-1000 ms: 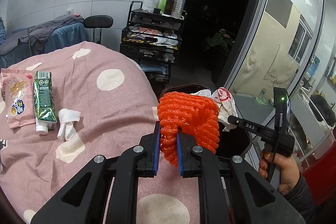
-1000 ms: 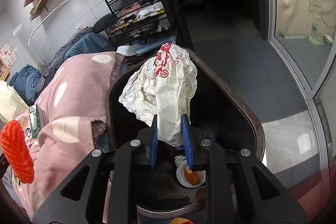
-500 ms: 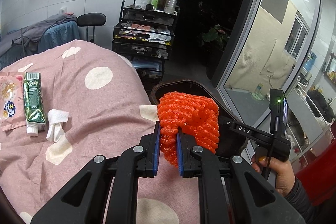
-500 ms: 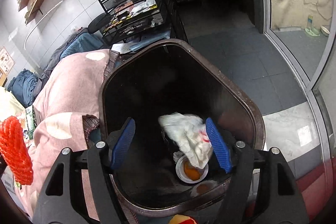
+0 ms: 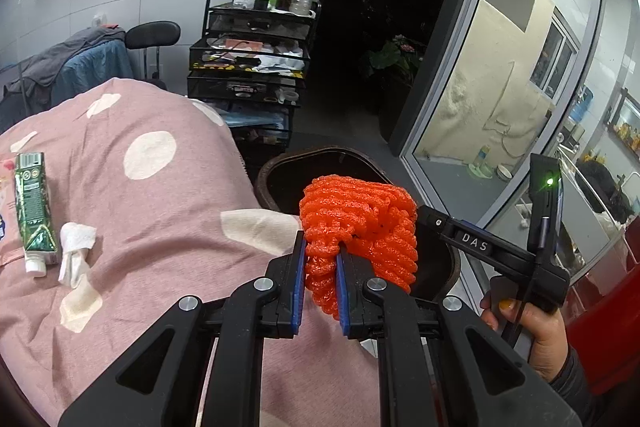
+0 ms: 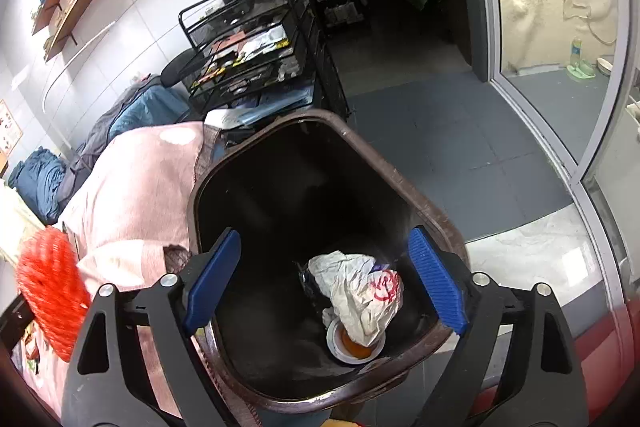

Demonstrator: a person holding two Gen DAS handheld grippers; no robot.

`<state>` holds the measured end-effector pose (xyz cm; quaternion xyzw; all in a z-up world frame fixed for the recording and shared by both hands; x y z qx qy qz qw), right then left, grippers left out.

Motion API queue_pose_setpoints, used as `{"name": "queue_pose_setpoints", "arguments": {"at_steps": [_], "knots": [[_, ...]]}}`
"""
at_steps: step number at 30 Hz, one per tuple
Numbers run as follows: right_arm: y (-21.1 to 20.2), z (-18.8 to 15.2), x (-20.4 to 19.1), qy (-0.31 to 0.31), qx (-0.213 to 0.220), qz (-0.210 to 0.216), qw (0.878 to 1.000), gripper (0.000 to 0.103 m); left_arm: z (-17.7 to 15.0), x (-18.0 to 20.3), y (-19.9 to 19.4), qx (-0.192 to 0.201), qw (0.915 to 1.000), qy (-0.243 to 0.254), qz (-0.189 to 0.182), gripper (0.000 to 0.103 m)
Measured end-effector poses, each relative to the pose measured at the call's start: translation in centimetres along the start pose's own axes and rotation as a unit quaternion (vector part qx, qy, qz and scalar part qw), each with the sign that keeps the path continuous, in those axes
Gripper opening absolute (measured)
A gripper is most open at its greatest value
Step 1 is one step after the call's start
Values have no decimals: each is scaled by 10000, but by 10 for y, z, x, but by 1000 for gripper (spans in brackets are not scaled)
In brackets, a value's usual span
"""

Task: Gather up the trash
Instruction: 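Lower the orange mesh net into the bin and open the left tool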

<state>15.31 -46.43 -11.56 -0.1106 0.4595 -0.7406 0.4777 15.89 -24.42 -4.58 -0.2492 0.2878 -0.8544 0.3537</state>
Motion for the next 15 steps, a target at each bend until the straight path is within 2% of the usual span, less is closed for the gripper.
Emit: {"name": "queue_pose_setpoints", "arguments": {"at_steps": [5,15], "knots": [[-8,8,11,134,169,-103,9997,87,4,10,15,-154,9998,85,-78,13],[-12,16,26,300,243,-199,9991,89,8,30,42,-438,9981,432,-61,13]]}}
Point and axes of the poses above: each gripper's, at about its wrist camera, not at the fingertips, and y roughly the way its jaws point, x to its right, z to its top, the point moved 7 cm from there along y, roughly the way its jaws point, and after that the axes turned 3 degrees about -x, right-handed, at the moved point
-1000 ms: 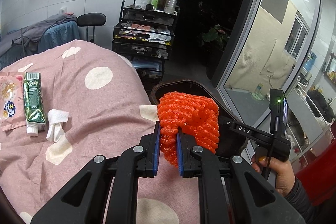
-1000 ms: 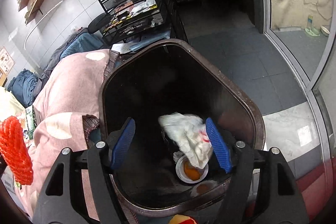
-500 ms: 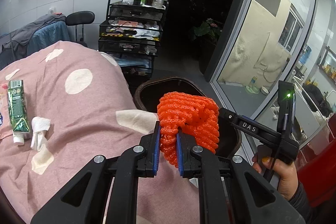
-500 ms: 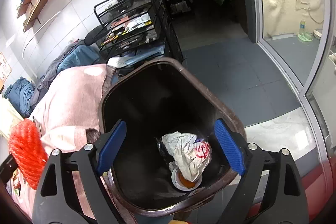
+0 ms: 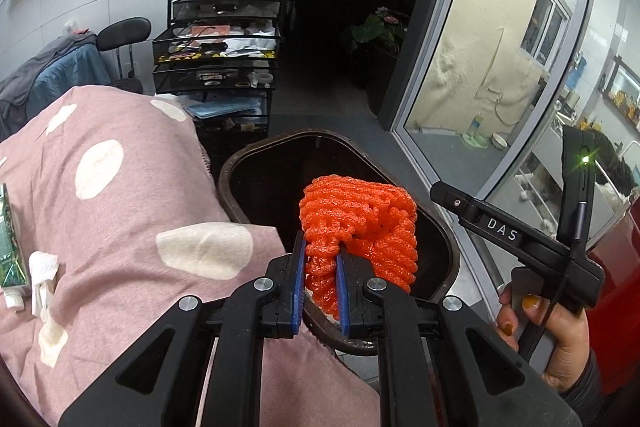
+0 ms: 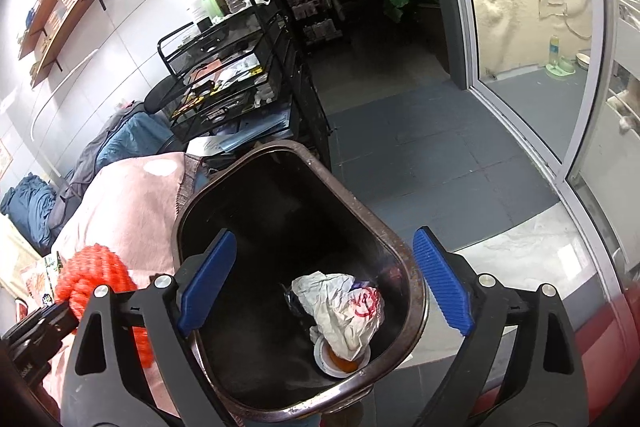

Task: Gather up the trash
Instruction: 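Lower the orange mesh net into the bin and open the left tool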

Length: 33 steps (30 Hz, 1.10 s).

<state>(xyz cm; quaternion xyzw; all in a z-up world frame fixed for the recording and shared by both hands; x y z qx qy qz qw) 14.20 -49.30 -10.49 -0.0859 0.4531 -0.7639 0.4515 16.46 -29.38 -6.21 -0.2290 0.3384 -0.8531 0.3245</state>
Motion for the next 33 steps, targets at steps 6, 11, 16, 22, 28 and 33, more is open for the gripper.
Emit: {"name": "queue_pose_setpoints", "arguments": {"at_steps": [6,11,16,22,28,33], "knots": [[-1,1,5,54,11,-33,10000,90,2,10,13,-133,9998,117,12,14],[1,2,6,67,-11,-56,10000,90,2,17,24,-267,9994,236,30,14],[3,2,8,56,-29,-84,9999,90,0,23,32,-371,9983,436,98,27],[4,3,16,126,-11,-174,9998,91,0,20,23,-61,9990,408,181,87],[5,1,16,114,-39,-184,9998,93,1,22,3,299,9979,516,264,97],[7,-1,14,74,-65,-162,9998,93,-3,21,-10,386,9974,551,276,97]]}}
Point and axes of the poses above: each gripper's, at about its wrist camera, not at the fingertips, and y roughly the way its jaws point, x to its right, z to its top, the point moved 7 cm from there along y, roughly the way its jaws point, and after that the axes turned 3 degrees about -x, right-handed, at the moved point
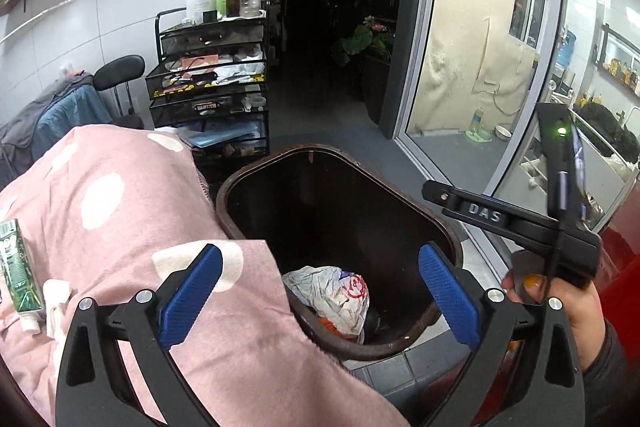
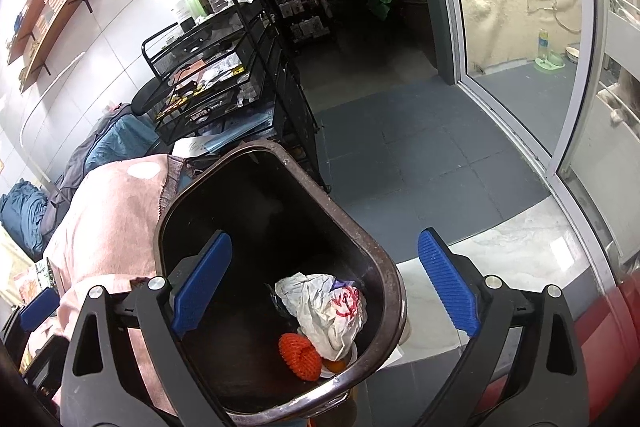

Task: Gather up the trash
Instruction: 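Lower the orange mesh net into the bin and open the left tool, then grasp the pink snack bag with the left tool while the right tool grasps the green carton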

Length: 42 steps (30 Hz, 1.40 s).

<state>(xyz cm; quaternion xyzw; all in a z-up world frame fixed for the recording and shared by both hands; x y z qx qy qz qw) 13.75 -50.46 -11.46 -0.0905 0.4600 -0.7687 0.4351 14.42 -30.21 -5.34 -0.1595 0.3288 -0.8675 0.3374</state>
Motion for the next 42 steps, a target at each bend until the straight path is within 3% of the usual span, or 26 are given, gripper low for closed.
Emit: {"name": "queue_pose_setpoints", "arguments": {"at_steps": [13,18,23,28,35,38,42], "knots": [[-1,-12,-30,-229,-75,212,9995,94,-18,-26,-41,397,9984,-352,-181,98],[-3,-20,-62,-510,-148,459,9975,94,-28,-51,-60,488,9971,-566,108,97],[-9,-32,-107,-949,-193,837,9918,94,-47,-93,-86,592,9928,-810,654,97],[-18,-50,-170,-1682,-333,1391,9753,94,-75,-148,-101,459,9821,-1444,1123,97],[-30,-78,-250,-2415,-665,2200,9428,94,-115,-227,-132,347,9563,-2152,1948,97],[-30,-91,-283,-2660,-903,2500,9266,94,-126,-253,-143,332,9476,-2375,2112,97],[-28,-108,-318,-2907,-1126,2693,9112,94,-131,-279,-152,392,9429,-2599,2048,97]]}}
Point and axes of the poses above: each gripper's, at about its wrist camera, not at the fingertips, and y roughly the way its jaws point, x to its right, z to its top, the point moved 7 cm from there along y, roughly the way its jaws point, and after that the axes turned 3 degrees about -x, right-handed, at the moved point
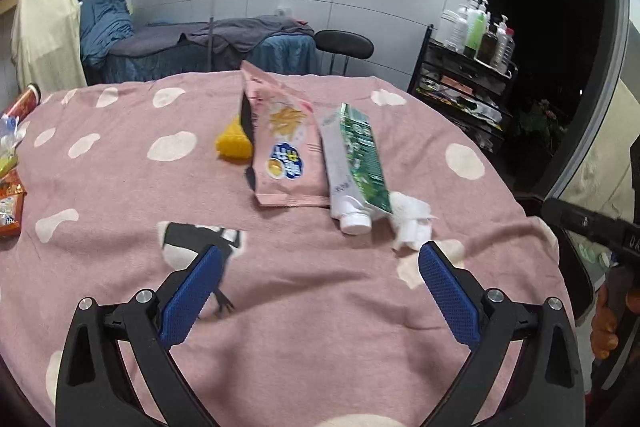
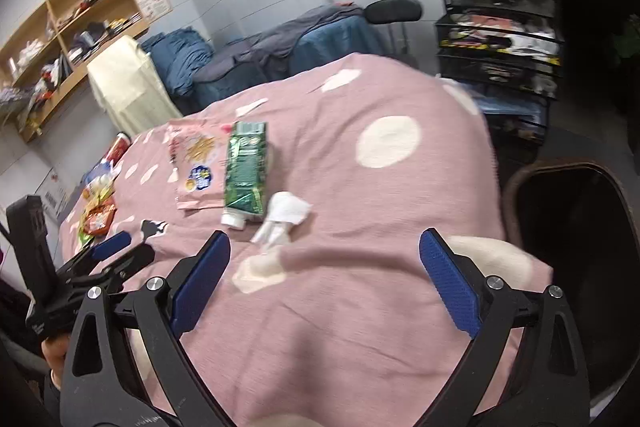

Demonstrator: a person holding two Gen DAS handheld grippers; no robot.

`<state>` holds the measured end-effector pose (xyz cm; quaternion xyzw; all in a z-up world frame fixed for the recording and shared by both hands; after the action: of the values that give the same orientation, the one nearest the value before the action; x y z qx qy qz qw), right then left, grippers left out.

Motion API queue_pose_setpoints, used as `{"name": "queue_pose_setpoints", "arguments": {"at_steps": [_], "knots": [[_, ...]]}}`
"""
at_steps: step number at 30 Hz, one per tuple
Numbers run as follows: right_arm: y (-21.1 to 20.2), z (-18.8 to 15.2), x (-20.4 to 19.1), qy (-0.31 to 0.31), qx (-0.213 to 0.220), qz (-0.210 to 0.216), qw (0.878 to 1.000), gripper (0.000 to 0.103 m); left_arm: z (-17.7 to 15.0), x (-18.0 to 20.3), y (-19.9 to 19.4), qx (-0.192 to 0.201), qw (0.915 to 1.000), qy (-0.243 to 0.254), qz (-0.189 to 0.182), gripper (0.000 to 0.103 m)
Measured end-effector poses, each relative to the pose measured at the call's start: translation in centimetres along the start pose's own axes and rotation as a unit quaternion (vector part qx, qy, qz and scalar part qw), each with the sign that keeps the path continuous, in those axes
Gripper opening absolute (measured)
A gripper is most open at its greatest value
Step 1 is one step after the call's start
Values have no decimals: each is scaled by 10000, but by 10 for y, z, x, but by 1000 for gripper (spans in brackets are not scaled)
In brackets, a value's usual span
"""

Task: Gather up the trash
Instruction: 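Grasp the pink snack bag with the left tool while the right tool grasps the green carton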

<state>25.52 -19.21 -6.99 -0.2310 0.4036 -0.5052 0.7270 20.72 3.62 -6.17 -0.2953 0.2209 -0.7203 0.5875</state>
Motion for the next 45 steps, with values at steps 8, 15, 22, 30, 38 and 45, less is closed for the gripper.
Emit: {"name": "queue_pose_setpoints", "arguments": {"at_steps": [8,15,22,30,38,45], "knots": [[38,10,-43,-197,-391,442,9981,94,24,-32,33,-349,9963,-617,-493,86],[62,21,-64,-342,-569,571,9962,90,40,-34,75,-748,9953,-475,-393,74],[80,23,-71,-459,-701,530,9951,83,43,-30,97,-988,9931,-380,-506,37],[107,33,-81,-639,-874,512,9928,72,45,-21,67,-433,9981,-26,-437,4],[143,46,-95,-828,-1142,547,9885,70,44,-41,11,260,9982,-399,-357,3],[179,47,-99,-781,-1537,521,9837,60,29,-51,-9,397,9970,-600,-291,3]]}}
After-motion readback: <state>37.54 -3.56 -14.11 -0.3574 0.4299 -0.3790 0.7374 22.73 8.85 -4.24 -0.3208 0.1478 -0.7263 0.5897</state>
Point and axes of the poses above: each gripper's, at about its wrist camera, not at the fingertips, and y roughly the way its jaws point, x to its right, z to its top, the point moved 7 cm from there along y, roughly the way its jaws point, and after that the axes turned 3 degrees about -x, right-handed, at the moved point
